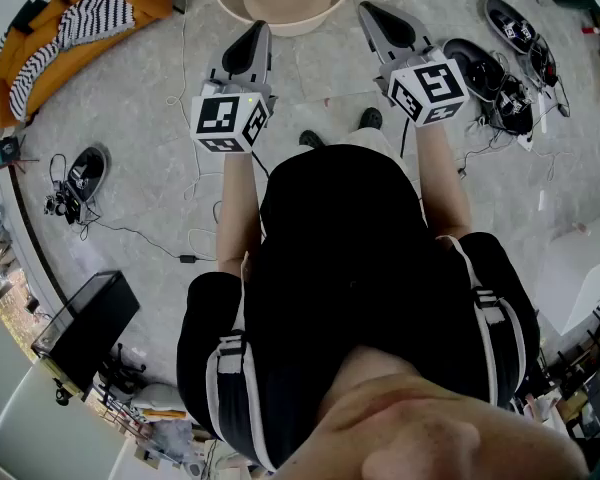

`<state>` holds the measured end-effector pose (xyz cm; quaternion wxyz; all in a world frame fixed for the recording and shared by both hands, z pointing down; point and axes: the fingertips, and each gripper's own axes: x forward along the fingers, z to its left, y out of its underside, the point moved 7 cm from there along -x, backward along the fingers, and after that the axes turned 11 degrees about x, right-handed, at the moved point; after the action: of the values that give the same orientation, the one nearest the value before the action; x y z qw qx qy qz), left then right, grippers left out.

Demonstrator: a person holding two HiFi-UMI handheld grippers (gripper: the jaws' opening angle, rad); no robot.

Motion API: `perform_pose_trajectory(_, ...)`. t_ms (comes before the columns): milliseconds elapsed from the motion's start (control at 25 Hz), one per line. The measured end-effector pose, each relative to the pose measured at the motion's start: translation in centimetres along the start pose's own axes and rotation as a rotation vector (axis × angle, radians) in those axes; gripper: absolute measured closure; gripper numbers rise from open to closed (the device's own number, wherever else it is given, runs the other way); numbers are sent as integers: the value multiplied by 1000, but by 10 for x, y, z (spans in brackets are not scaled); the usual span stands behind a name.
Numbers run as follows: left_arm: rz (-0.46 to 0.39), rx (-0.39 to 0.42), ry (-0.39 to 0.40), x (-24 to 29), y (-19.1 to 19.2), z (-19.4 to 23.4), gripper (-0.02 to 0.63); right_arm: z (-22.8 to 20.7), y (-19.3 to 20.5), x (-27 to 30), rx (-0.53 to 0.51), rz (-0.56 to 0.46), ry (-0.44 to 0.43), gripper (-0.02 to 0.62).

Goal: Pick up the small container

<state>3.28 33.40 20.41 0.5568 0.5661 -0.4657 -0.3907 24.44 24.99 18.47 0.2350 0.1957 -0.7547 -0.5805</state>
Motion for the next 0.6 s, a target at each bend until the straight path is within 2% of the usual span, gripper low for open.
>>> perform_pose_trajectory(360,-18,2,-17,2,-5,3,588,-1,-4,4,-10,-3,8,592)
perform_pose_trajectory(600,-16,0,-25,0,0,10,588,-1,-1,14,36,-38,-9,592)
